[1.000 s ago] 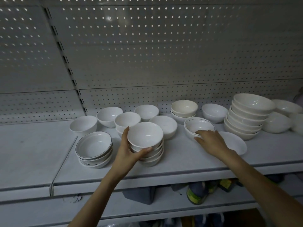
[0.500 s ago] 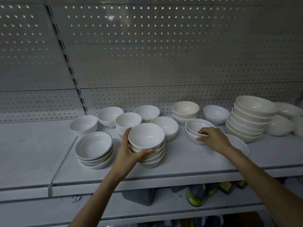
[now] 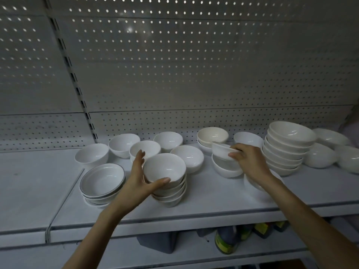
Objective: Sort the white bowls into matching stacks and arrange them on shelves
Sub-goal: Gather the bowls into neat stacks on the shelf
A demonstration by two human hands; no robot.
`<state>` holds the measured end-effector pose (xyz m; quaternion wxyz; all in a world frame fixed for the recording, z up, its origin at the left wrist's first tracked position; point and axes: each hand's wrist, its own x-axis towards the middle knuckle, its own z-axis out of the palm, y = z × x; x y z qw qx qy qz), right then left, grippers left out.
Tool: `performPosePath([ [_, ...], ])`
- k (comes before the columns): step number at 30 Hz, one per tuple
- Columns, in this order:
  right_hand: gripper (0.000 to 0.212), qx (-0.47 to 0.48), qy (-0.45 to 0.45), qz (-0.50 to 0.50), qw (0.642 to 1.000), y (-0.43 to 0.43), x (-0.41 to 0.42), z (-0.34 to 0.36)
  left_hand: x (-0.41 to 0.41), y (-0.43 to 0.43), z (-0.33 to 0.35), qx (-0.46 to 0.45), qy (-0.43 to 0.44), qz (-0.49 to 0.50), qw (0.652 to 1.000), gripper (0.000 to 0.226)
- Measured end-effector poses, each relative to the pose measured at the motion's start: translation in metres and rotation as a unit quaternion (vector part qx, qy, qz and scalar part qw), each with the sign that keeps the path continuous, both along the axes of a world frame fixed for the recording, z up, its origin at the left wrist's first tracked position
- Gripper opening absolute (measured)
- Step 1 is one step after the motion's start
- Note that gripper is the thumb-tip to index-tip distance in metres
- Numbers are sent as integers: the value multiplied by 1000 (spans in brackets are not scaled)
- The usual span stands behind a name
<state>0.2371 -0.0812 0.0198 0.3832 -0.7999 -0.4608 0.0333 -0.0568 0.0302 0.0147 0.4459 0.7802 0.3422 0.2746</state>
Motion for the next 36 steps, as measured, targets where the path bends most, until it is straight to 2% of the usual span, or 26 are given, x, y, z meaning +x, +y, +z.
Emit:
performPosePath([
  [2,14,40,-20,20,999,-2,-10,14,1,-9,16,112,20,12,993,118],
  [4,14,84,-37,64,994,-7,-25,30,4,-20,32,163,-4,14,987,102],
  [6,10,125,-67,122,982,-11,-42,43,9,-27,42,133,-42,0,990,94],
  [8,9,149,-98,180,968,-15,-60,51,14,-31,45,83,-70,-11,994,97],
  [13,14,157,-140,296,932,-21,-90,45,12,-43,40,-52,-153,-48,986,87],
  [16,18,177,-165,346,907,-20,-103,37,-4,-51,34,-55,-171,-10,984,77],
  [19,24,190,-152,368,897,-17,-122,30,-27,-54,29,-43,-172,20,984,94],
  [20,25,195,-136,370,898,-15,-131,28,-35,-54,28,-42,-173,26,984,100],
  [22,31,201,-74,365,906,-11,-148,24,-51,-53,27,-38,-183,31,982,97],
  [25,59,162,61,349,921,-3,-176,16,-73,-45,25,-34,-201,39,978,82],
  [29,74,134,282,353,882,25,-217,8,-101,-19,25,-47,-213,40,975,75],
  [32,83,143,332,336,869,59,-238,5,-121,11,26,-62,-213,40,974,80],
  [34,66,140,324,329,876,79,-248,5,-133,34,26,-78,-203,33,975,80],
  [36,59,137,317,319,882,95,-258,4,-143,57,23,-93,-186,12,978,72],
])
